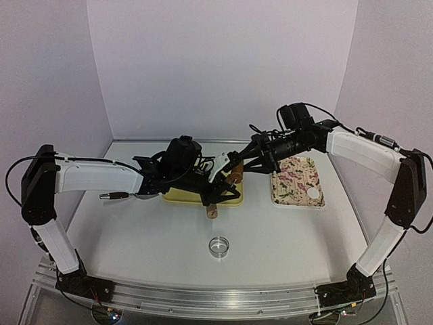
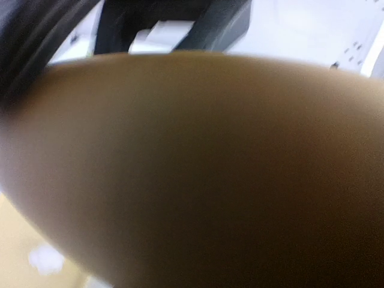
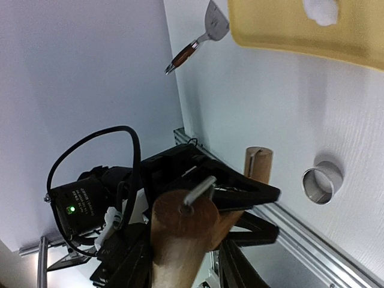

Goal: Roll out the dumpling wrappers from the dough

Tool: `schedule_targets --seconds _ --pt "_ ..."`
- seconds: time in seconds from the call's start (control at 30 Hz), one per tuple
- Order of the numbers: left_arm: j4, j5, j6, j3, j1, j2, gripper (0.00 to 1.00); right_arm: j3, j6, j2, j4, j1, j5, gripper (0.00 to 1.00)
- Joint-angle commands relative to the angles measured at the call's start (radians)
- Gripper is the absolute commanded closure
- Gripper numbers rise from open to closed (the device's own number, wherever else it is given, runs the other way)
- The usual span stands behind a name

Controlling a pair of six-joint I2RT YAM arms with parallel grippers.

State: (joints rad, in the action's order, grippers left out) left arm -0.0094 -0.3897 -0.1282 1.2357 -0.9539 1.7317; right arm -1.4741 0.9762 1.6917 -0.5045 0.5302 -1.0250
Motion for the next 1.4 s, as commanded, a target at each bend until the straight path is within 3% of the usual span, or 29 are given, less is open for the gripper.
schedule_targets --seconds 0.0,0.37,0.7,0.97,1.37 --pt "-0.132 0.087 -0.004 0.101 0.034 -0.021 1.00 0.025 -0.111 0.020 -0.119 -0.022 0.097 0.55" --pt "-0.203 0.134 -0.065 0.184 0.017 0.048 1.00 0.041 -0.085 0.061 -0.139 0.004 0.105 0.39" --pt "-0.184 0.113 -0.095 0.098 -0.007 0.010 1.00 -0.014 -0.035 0.029 -0.138 -0.062 0.133 0.24" --pt "-0.198 0.126 -0.131 0.088 -0.051 0.022 1.00 -0.087 -0.024 0.043 -0.137 -0.058 0.094 0.22" --pt "-0.201 0.130 -0.174 0.172 -0.056 0.087 1.00 -0.007 -0.038 0.047 -0.141 0.035 0.006 0.29"
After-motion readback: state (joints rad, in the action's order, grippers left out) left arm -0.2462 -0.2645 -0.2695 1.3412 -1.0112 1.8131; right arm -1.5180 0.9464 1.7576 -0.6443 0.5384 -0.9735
